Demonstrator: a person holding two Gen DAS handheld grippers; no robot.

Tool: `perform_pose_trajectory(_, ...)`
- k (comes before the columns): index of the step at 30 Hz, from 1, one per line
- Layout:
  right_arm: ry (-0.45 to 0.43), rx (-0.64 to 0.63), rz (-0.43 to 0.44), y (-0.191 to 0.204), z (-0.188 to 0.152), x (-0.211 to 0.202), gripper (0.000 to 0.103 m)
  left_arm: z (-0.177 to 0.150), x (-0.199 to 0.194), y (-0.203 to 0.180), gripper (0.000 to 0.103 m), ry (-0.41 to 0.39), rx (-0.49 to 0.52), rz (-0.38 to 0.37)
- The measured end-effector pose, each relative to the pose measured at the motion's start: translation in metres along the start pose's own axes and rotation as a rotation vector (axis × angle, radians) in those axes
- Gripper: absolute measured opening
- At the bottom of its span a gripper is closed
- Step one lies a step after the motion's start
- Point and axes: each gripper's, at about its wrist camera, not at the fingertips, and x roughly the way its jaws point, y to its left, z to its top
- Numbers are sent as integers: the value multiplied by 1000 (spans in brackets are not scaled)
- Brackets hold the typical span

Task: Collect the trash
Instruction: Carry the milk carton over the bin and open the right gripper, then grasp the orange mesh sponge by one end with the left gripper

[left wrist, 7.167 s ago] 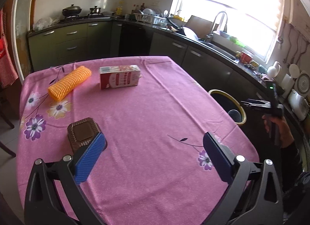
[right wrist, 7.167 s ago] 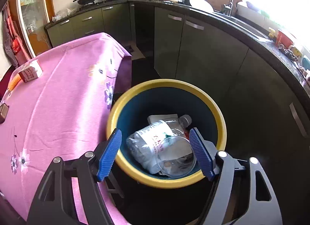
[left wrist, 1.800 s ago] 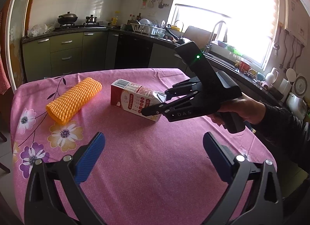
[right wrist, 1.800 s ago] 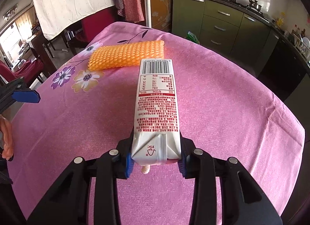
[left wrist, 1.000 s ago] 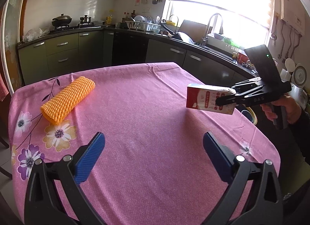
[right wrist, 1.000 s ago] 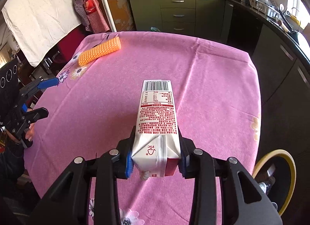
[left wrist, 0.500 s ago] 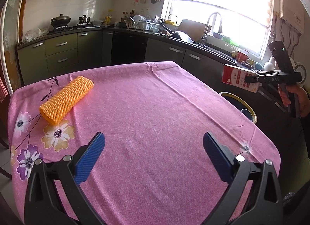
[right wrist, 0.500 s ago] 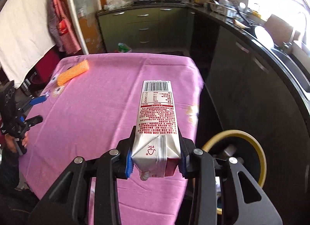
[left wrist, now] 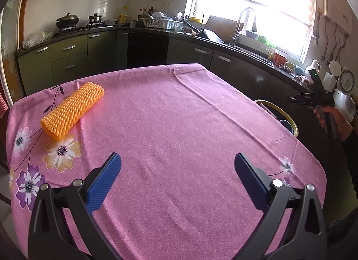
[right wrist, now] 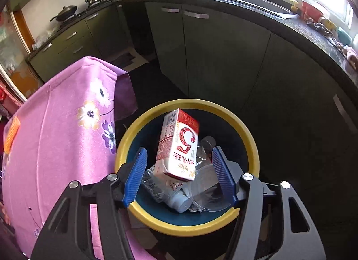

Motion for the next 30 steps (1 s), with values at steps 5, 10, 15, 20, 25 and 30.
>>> perform_pose_trajectory(5,-52,-55,81,34,-23,-29,65,5,-2,5,96,2,-41,-30)
perform_pose_trajectory(10,-46,-117,131,68,-31,-34,65,18,-7,24,96,32,-28,-20)
perform_pose_trajectory(15,-48,-158,145,92,-33,-34,65,40,-4,63,96,45,-1,48)
perform_pose_trajectory(20,-42,-186,176,115,-44,-33,65,71,20,113,96,75,16,66)
perform_pose_trajectory(25,-23,-217,202,138,-54,-27,65,84,56,158,96,123,7,58)
perform_pose_trajectory(30,-16,-230,204,150,-53,-23,65,87,84,179,96,173,16,63)
